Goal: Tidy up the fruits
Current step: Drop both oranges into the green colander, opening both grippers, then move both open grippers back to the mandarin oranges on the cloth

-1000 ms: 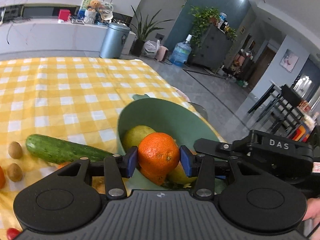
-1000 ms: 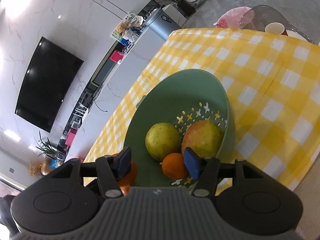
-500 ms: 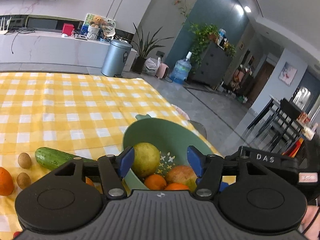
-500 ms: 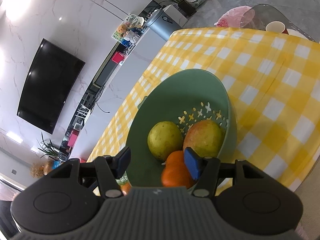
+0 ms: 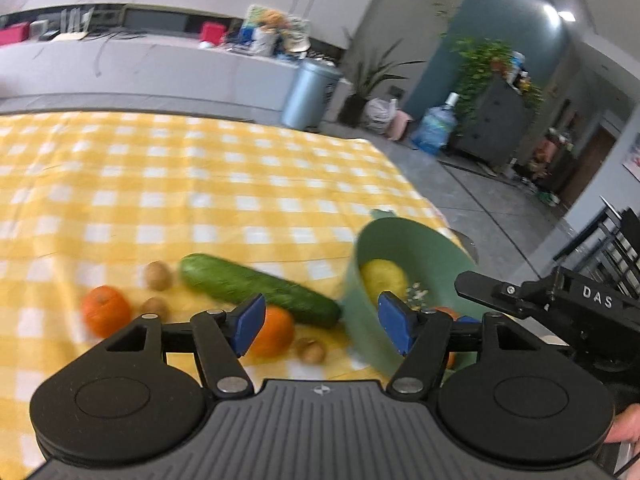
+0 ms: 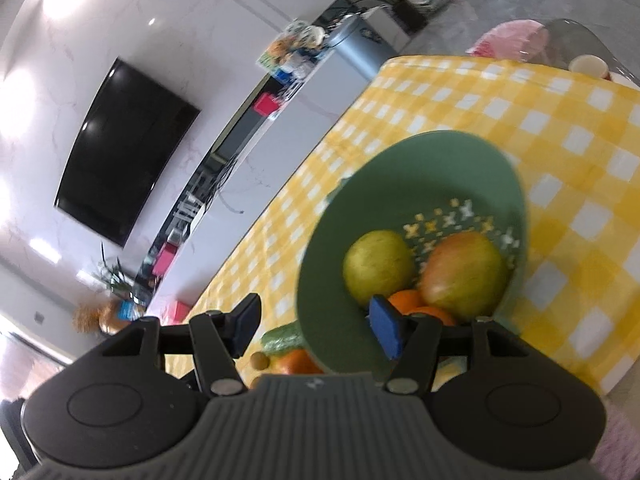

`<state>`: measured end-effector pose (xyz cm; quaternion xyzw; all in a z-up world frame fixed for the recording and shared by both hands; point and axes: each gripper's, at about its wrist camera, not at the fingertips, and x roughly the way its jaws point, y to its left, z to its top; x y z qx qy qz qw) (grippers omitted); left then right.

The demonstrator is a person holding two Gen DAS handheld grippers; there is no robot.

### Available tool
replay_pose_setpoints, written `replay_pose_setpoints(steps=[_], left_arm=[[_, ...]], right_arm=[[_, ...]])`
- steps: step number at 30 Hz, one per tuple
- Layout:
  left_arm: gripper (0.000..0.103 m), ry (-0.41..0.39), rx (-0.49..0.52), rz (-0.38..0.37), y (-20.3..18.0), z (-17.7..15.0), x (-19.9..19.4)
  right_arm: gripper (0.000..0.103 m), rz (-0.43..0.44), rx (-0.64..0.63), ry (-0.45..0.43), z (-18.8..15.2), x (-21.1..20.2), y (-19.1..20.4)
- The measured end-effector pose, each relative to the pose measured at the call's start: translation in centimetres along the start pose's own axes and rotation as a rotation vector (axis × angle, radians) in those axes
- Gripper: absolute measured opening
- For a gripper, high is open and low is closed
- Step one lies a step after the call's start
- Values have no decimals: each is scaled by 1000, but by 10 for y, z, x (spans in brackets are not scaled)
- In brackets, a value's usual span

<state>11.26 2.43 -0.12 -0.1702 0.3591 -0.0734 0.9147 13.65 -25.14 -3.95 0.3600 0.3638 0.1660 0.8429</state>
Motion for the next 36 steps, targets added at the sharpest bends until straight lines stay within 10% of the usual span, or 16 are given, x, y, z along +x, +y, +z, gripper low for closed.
replay_pose_setpoints(steps=[12,19,25,36], left_arm=[[77,14,-118,282,54,5,-30],[77,25,-181,274,86,3,-31],[77,25,-256,298,106,-1,-19],[78,9,-156,312,115,-5,-4]], right_arm=[[50,-19,-173,191,-37,43,61],[51,-123,-105,238,-59,78,67],[56,-112,-158,99,-61,74,81],[56,-338,-332,129,-75,126,89]])
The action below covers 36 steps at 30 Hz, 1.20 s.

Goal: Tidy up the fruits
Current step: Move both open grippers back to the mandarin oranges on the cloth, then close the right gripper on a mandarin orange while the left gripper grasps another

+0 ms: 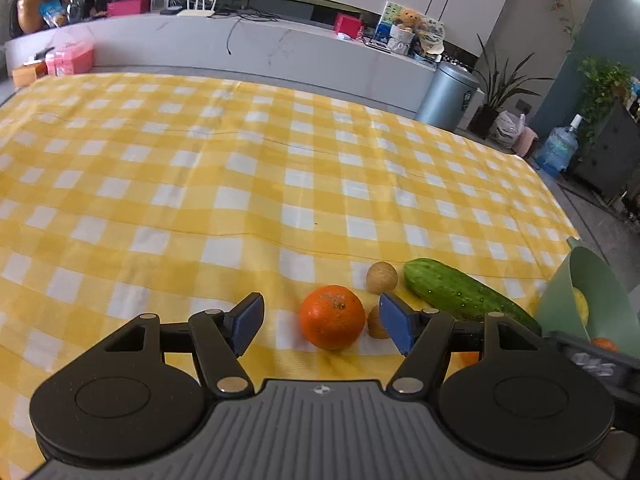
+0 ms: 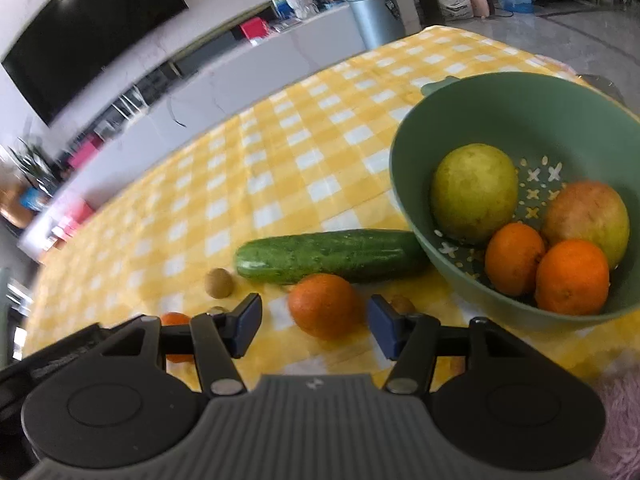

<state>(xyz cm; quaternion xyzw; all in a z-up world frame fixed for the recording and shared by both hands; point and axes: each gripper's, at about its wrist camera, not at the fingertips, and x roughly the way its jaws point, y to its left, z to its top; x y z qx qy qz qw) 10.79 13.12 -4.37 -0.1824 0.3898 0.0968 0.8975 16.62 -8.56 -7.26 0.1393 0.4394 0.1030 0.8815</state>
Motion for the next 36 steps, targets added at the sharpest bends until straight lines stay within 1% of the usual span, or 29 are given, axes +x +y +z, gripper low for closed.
replay_pose_setpoints(steps=[1,4,7,9,10,13,14,19,21,23,25,26,28,30,32,34,36], left_arm=[[78,0,-5,-8,1,0,0],[79,-9,-4,-4,4,0,1],[79,-2,-15,-14,7,0,3],[79,9,-31,-24,9,0,5],[79,14,-39,-18,10,0,6],[79,11,-57,6,15,0,7],[79,12,-60,9,16,0,8],[79,21,-73,-17,21,0,11],[79,10,-70,-32,21,-1,10],[79,-17,-74,-63,22,-2,7],[79,-39,-72,-123,22,-3,5],[79,-46,-59,-150,22,-4,4],[79,-39,-29,-179,20,-3,3],[79,-4,1,-160,21,-1,4],[79,-4,38,-145,27,-1,3],[79,-8,-9,-155,38,2,2],[77,-17,-116,-206,49,2,4]], right_arm=[[57,-23,-13,11,0,5,3],[56,-39,-47,35,-3,20,9],[56,-107,-122,12,-7,24,19],[56,-128,-148,-1,-8,27,23],[55,-132,-152,-1,-9,29,23],[48,-143,-144,18,-9,33,22],[45,-130,-131,20,-9,34,20],[45,-109,-118,19,-10,33,18],[44,-82,-99,31,-11,31,16],[44,-53,-76,43,-11,30,14],[44,-42,-62,45,-11,29,12],[44,-39,-57,45,-11,28,11],[44,-25,-43,48,-11,27,9],[44,-11,-29,54,-10,27,7],[44,-2,-18,62,-10,28,6],[44,7,-11,71,-10,29,5],[44,19,-6,71,-10,28,4]])
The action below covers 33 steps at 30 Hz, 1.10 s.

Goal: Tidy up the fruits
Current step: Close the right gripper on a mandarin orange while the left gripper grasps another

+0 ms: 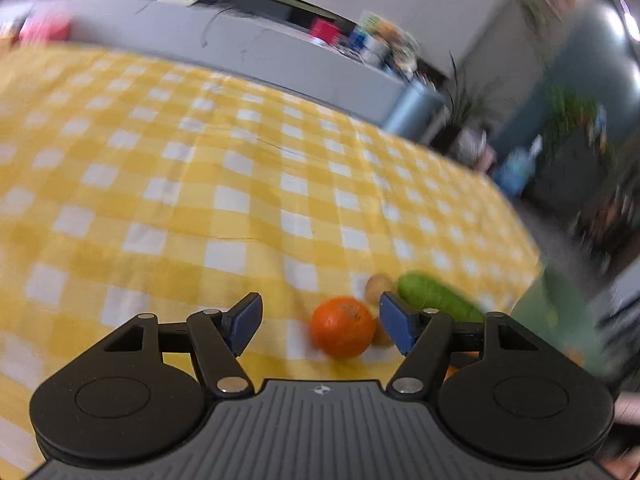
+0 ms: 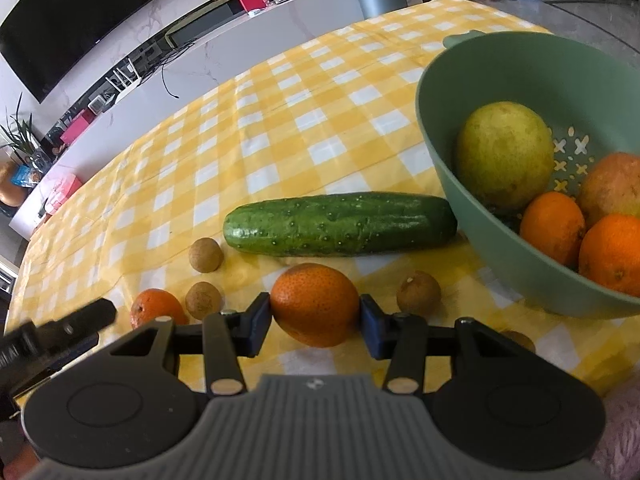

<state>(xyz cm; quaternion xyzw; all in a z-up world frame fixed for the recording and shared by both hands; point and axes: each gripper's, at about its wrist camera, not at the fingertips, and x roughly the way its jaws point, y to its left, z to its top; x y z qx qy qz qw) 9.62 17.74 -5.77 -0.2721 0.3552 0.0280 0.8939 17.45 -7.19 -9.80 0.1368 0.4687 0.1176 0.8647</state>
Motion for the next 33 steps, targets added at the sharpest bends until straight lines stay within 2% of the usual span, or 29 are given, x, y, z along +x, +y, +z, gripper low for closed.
replay_pose_setpoints(steps=[2,6,12,15,20,22,26,33], left_arm=[[77,-16,-35,-37,3,-1,2],[74,-13,13,30,-8,-4,12],[73,0,60,69,-18,-10,28],[73,-2,107,132,-26,-15,37],[70,-14,137,137,-34,-22,40],[68,-15,142,131,-36,-24,42],[47,-39,149,107,-40,-27,39],[46,-77,196,144,-48,-33,34]], right_arm=[[44,10,5,-2,0,-1,0],[44,18,16,0,-1,-3,-2],[44,27,25,6,-1,-2,-3],[44,32,29,8,-1,-2,-3],[44,44,46,18,-1,-2,-6],[44,48,38,26,-2,-1,-4],[44,46,20,26,-3,-1,-1],[44,53,36,20,-2,-2,-4]])
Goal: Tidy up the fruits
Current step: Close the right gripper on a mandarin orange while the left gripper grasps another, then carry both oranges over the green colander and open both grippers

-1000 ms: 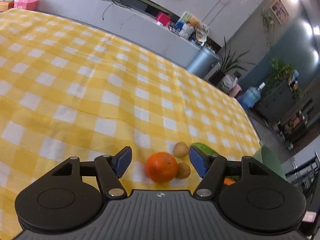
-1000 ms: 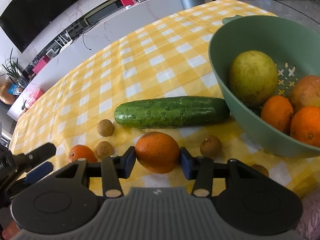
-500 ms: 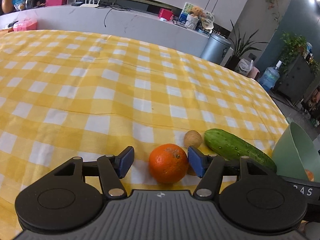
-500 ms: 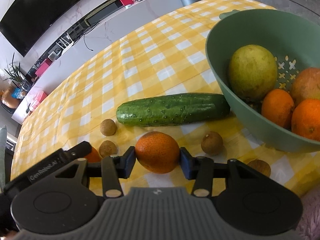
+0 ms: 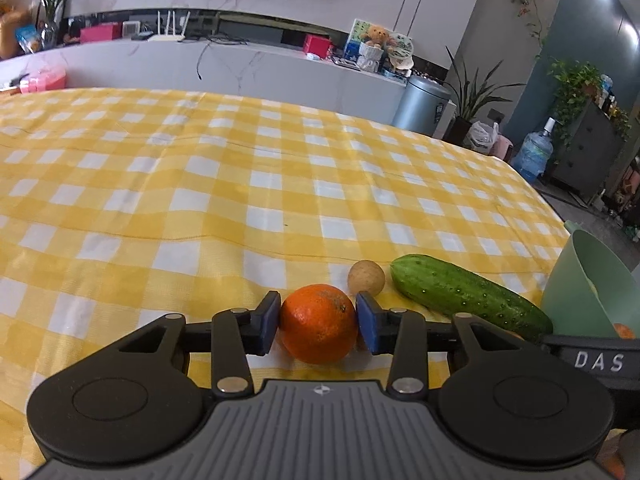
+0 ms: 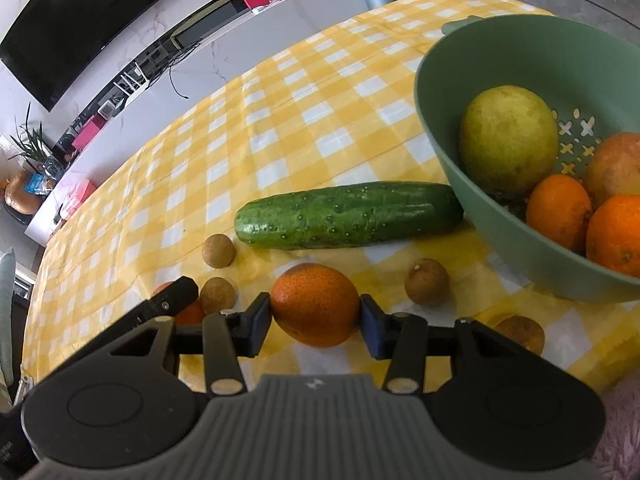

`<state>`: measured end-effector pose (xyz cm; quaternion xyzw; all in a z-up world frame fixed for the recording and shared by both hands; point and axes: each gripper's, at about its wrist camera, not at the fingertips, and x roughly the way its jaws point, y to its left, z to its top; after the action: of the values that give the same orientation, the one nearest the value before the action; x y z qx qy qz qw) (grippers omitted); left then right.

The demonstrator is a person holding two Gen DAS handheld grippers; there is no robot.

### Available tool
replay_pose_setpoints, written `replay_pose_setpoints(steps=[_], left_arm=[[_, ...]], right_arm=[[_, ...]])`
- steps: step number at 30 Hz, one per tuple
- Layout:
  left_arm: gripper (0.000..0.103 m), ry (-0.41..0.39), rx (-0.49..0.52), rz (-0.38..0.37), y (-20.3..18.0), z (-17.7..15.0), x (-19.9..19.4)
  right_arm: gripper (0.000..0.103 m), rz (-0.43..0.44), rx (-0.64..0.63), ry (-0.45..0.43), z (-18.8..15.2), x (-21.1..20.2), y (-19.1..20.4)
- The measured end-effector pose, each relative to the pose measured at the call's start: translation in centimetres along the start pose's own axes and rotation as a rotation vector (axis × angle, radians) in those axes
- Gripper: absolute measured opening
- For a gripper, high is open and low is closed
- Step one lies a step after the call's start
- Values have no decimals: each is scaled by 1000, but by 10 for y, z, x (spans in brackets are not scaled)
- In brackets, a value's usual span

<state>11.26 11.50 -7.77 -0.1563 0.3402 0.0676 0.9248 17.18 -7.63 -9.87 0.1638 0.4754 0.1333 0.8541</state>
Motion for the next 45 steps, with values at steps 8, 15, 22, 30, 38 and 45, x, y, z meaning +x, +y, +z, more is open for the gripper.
replay_pose_setpoints(steps=[8,15,22,30,38,45], left_arm=[[46,-104,-12,-20,-4,3,-31],[46,-140,-19,-143,-32,12,-53],[46,-171,-3,-269,-72,27,-70],[47,-106,81,-455,-141,43,-47],[47,18,184,-413,-202,44,16],[47,108,187,-438,-221,38,49]], right_arm=[[44,84,21,-73,2,-21,-4],[44,197,51,-191,10,-61,-18],[44,201,196,-392,25,-122,-73],[45,115,400,-493,29,-151,-154],[44,155,451,-465,32,-139,-167],[44,154,485,-484,31,-137,-180]])
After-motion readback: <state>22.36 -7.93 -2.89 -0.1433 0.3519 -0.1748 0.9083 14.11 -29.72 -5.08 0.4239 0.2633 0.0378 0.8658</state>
